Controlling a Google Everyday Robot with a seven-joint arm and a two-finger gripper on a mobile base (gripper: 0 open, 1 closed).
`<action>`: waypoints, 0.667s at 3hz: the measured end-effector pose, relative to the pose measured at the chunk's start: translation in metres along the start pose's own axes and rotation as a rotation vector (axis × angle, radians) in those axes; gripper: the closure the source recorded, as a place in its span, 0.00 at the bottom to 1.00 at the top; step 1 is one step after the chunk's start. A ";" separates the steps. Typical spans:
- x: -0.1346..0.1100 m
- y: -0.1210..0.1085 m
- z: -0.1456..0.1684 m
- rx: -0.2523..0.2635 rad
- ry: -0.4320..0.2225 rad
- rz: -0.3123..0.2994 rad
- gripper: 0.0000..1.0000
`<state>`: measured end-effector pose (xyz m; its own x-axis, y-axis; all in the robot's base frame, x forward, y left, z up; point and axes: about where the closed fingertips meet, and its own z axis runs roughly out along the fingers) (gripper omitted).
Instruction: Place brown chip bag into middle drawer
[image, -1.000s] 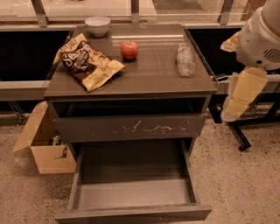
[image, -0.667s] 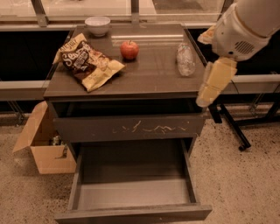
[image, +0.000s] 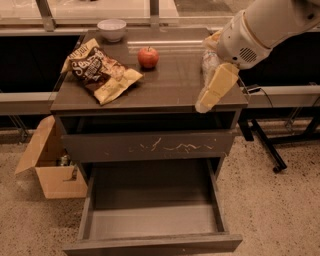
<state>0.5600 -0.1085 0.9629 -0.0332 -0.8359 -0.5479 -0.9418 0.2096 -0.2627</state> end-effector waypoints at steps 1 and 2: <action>-0.001 -0.003 0.003 0.001 -0.006 -0.002 0.00; -0.004 -0.013 0.014 0.005 -0.028 -0.008 0.00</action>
Offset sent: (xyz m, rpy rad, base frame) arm 0.0338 0.0113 -0.0102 0.0465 -0.0245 0.0161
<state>0.5773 -0.1008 0.9578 -0.0160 -0.8231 -0.5677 -0.9405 0.2051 -0.2709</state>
